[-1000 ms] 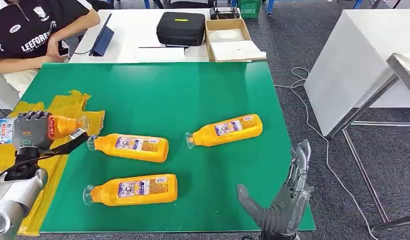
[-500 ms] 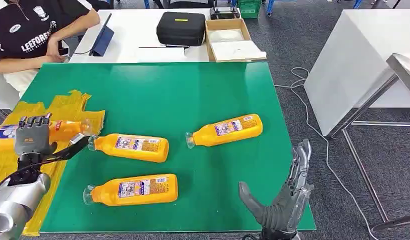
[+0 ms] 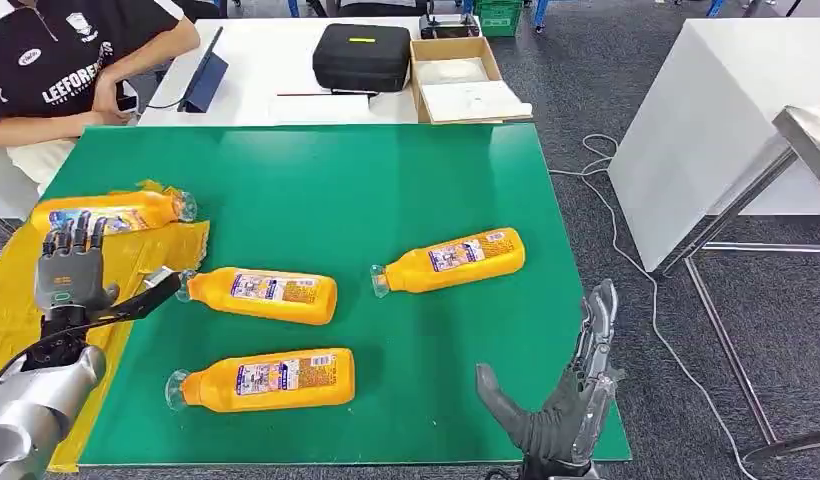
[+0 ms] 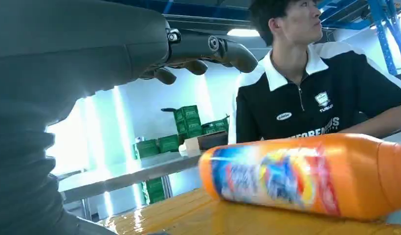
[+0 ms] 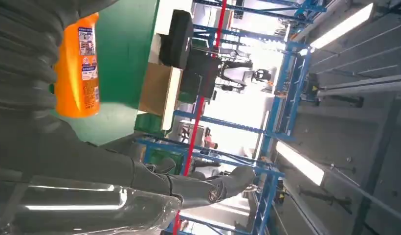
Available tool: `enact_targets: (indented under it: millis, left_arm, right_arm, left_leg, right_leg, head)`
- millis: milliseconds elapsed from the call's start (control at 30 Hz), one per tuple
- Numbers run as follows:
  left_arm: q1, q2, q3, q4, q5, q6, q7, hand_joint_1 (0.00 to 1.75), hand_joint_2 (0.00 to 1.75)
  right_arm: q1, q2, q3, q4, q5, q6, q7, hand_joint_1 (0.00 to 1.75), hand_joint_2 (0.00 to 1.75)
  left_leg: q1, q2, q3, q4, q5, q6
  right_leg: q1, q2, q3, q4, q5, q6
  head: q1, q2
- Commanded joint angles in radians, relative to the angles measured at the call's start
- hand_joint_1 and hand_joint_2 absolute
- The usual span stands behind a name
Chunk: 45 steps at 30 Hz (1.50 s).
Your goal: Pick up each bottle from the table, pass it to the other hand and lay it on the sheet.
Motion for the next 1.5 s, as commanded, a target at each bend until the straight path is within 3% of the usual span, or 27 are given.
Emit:
enact_targets:
  millis: [33, 233, 267, 300, 367, 400, 467, 567, 667, 767, 900, 1067, 1167, 1233, 1333, 1500]
  left_arm:
    - [-0.047, -0.053, 0.021, 0.063, -0.01, -0.01, -0.01, 0.0, 1.75]
    - [-0.066, -0.069, 0.036, 0.07, 0.01, -0.009, -0.03, 0.0, 1.75]
    - [-0.053, -0.12, 0.151, 0.016, 0.265, -0.015, -0.3, 0.0, 1.75]
    - [-0.047, -0.155, 0.189, -0.017, 0.381, -0.066, -0.44, 0.0, 1.75]
    - [0.039, -0.234, 0.198, -0.218, 0.678, -0.303, -0.618, 0.0, 1.75]
    - [0.107, -0.262, 0.165, -0.349, 0.823, -0.405, -0.664, 0.0, 1.75]
    - [0.246, -0.292, 0.06, -0.594, 1.002, -0.497, -0.666, 0.0, 1.75]
    - [0.416, -0.31, -0.105, -0.854, 1.1, -0.475, -0.657, 0.0, 1.75]
    - [0.529, -0.329, -0.23, -1.009, 1.153, -0.446, -0.671, 0.0, 1.75]
    - [0.592, -0.348, -0.276, -1.068, 1.197, -0.46, -0.687, 0.0, 1.75]
    - [0.635, -0.384, -0.286, -1.089, 1.204, -0.491, -0.7, 0.0, 1.75]
    - [0.67, -0.398, -0.29, -1.12, 1.213, -0.541, -0.711, 0.0, 1.75]
    - [0.674, -0.393, -0.292, -1.122, 1.225, -0.548, -0.711, 0.0, 1.75]
    - [0.685, -0.382, -0.301, -1.14, 1.268, -0.569, -0.711, 0.0, 1.75]
    - [0.725, -0.357, -0.33, -1.187, 1.309, -0.551, -0.711, 0.0, 1.75]
    - [0.757, -0.332, -0.372, -1.201, 1.356, -0.542, -0.711, 0.0, 1.75]
  right_arm:
    - [-0.021, -0.007, -0.027, 0.065, -0.006, -0.001, -0.001, 0.0, 1.75]
    - [-0.034, -0.009, -0.029, 0.083, -0.021, -0.015, -0.012, 0.0, 1.75]
    - [-0.04, -0.005, -0.048, 0.091, 0.052, -0.078, 0.009, 0.0, 1.75]
    - [-0.05, -0.009, -0.067, 0.091, 0.101, -0.101, 0.033, 0.0, 1.75]
    - [-0.049, 0.008, -0.152, 0.081, 0.327, -0.11, 0.123, 0.0, 1.75]
    - [-0.035, 0.041, -0.238, 0.073, 0.521, -0.11, 0.17, 0.0, 1.75]
    - [-0.025, 0.048, -0.292, 0.057, 0.668, -0.11, 0.22, 0.0, 1.75]
    - [-0.024, 0.049, -0.352, 0.04, 0.964, -0.11, 0.355, 0.0, 1.75]
    - [-0.088, -0.056, -0.274, 0.107, 1.196, -0.081, 0.616, 0.0, 1.75]
    - [-0.104, -0.103, -0.254, 0.107, 1.244, 0.03, 0.692, 0.0, 1.75]
    - [-0.148, -0.144, -0.245, 0.165, 1.262, 0.141, 0.715, 0.0, 1.75]
    - [-0.243, -0.216, -0.219, 0.304, 1.173, 0.282, 0.675, 0.0, 1.75]
    - [-0.247, -0.23, -0.215, 0.319, 1.168, 0.289, 0.671, 0.0, 1.75]
    - [-0.283, -0.277, -0.19, 0.373, 1.111, 0.354, 0.648, 0.0, 1.75]
    - [-0.42, -0.331, -0.162, 0.577, 1.007, 0.359, 0.591, 0.0, 1.75]
    - [-0.564, -0.297, -0.122, 0.828, 0.943, 0.338, 0.547, 0.0, 1.75]
  left_leg:
    - [0.0, -0.004, 0.002, -0.001, 0.001, -0.002]
    - [0.001, -0.005, 0.002, -0.001, 0.001, -0.003]
    - [0.001, -0.005, 0.001, -0.001, 0.001, -0.002]
    - [0.0, -0.003, 0.001, -0.001, 0.001, -0.002]
    - [-0.001, -0.007, 0.001, -0.001, 0.002, -0.001]
    - [0.0, -0.008, 0.001, -0.001, 0.002, -0.001]
    - [-0.003, -0.006, 0.001, -0.001, 0.002, 0.0]
    - [-0.003, -0.002, 0.002, -0.001, 0.0, 0.0]
    - [-0.004, 0.002, 0.003, 0.0, -0.001, -0.001]
    - [-0.005, 0.002, 0.003, -0.001, -0.001, 0.0]
    - [-0.006, 0.003, 0.001, 0.0, -0.002, 0.0]
    - [-0.005, 0.005, 0.002, -0.001, -0.001, 0.0]
    - [-0.005, 0.004, 0.001, 0.0, -0.001, 0.001]
    - [-0.005, 0.002, 0.002, -0.001, 0.0, 0.0]
    - [-0.005, 0.005, 0.002, 0.0, 0.0, 0.003]
    - [-0.005, 0.005, 0.001, 0.0, 0.0, 0.004]
  right_leg:
    - [0.0, -0.004, 0.004, -0.002, 0.0, -0.001]
    - [0.001, -0.005, 0.004, -0.003, 0.0, -0.001]
    - [0.001, -0.005, 0.004, -0.002, 0.0, -0.001]
    - [0.0, -0.003, 0.003, -0.002, 0.0, -0.001]
    - [-0.001, -0.007, 0.003, -0.002, 0.0, 0.0]
    - [-0.001, -0.008, 0.004, -0.003, 0.0, 0.0]
    - [-0.003, -0.006, 0.002, -0.002, 0.0, 0.0]
    - [-0.003, -0.002, 0.003, -0.002, 0.0, 0.0]
    - [-0.004, 0.0, 0.005, -0.003, 0.0, 0.0]
    - [-0.006, 0.001, 0.005, -0.004, 0.0, 0.001]
    - [-0.005, 0.002, 0.003, -0.003, 0.0, 0.0]
    - [-0.004, 0.004, 0.003, -0.005, 0.003, 0.0]
    - [-0.005, 0.004, 0.003, -0.003, 0.002, 0.001]
    - [-0.004, 0.001, 0.004, -0.004, 0.003, 0.001]
    - [-0.005, 0.004, 0.003, -0.003, 0.003, 0.002]
    - [-0.005, 0.005, 0.003, -0.003, 0.003, 0.003]
  head:
    - [0.0, 0.0]
    - [0.0, 0.0]
    - [0.0, 0.0]
    - [0.0, 0.0]
    - [0.0, 0.0]
    - [0.0, 0.0]
    - [-0.001, 0.0]
    - [0.0, 0.0]
    - [0.0, 0.0]
    - [0.001, 0.0]
    - [0.0, 0.0]
    - [0.0, 0.0]
    - [0.0, 0.0]
    - [0.0, 0.0]
    - [-0.001, 0.0]
    - [0.0, 0.0]
